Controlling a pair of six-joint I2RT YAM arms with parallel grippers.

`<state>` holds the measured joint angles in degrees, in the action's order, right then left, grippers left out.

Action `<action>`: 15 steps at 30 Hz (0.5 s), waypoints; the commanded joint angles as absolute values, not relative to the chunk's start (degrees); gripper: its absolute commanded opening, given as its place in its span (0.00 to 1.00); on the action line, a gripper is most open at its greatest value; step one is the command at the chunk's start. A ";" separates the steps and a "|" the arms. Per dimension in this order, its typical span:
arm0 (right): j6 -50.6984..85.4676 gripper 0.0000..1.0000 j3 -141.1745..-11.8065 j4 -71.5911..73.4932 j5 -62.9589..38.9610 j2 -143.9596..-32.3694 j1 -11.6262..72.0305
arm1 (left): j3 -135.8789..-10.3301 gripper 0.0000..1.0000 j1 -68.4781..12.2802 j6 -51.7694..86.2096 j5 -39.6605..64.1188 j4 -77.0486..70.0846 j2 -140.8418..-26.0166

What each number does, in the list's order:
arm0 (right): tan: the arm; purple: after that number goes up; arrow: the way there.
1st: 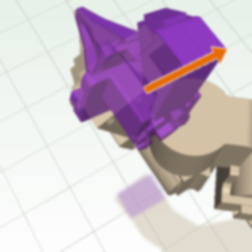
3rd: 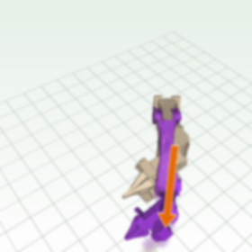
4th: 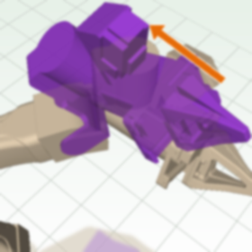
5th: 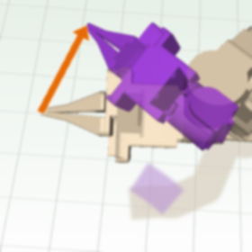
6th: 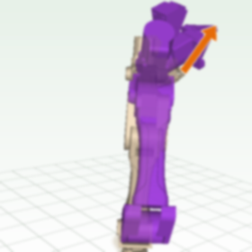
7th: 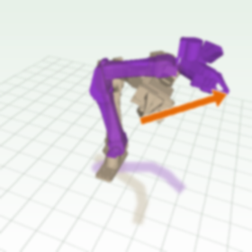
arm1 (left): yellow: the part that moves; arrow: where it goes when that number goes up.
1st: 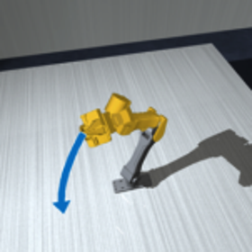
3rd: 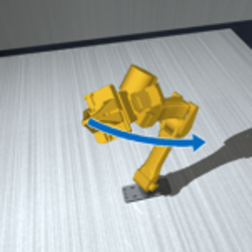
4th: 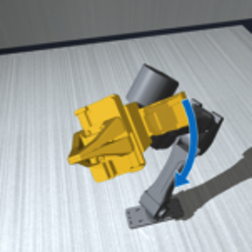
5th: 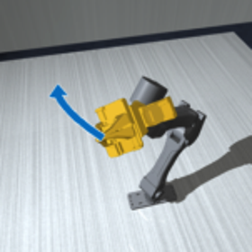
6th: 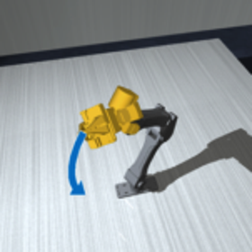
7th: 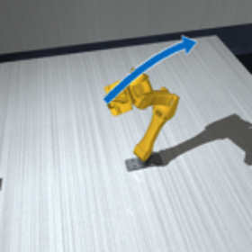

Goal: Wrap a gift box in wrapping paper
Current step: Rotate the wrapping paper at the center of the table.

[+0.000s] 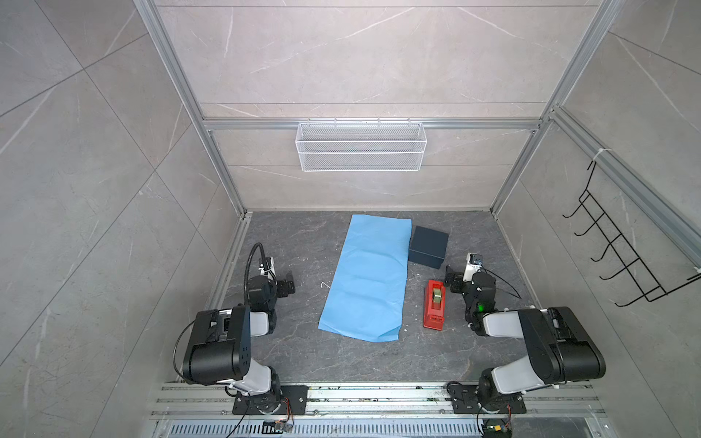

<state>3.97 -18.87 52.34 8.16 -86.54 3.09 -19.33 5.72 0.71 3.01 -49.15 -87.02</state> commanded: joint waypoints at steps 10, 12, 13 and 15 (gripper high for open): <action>3.20 0.99 -19.86 51.85 8.79 -86.49 3.34 | -20.32 1.00 5.49 1.34 2.29 -50.97 -86.90; 3.17 0.99 -19.86 51.86 8.79 -86.48 3.35 | -20.37 1.00 5.47 1.33 2.29 -50.83 -86.91; 3.24 0.99 -19.86 51.81 8.79 -86.49 3.40 | -20.39 1.00 5.50 1.36 2.29 -50.76 -86.88; 3.25 0.99 -19.86 51.83 8.79 -86.53 3.41 | -20.38 1.00 5.49 1.35 2.37 -50.71 -86.80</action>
<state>3.97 -18.87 52.34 8.16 -86.54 3.09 -19.33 5.72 0.71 3.01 -49.12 -87.02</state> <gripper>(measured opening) 0.993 0.999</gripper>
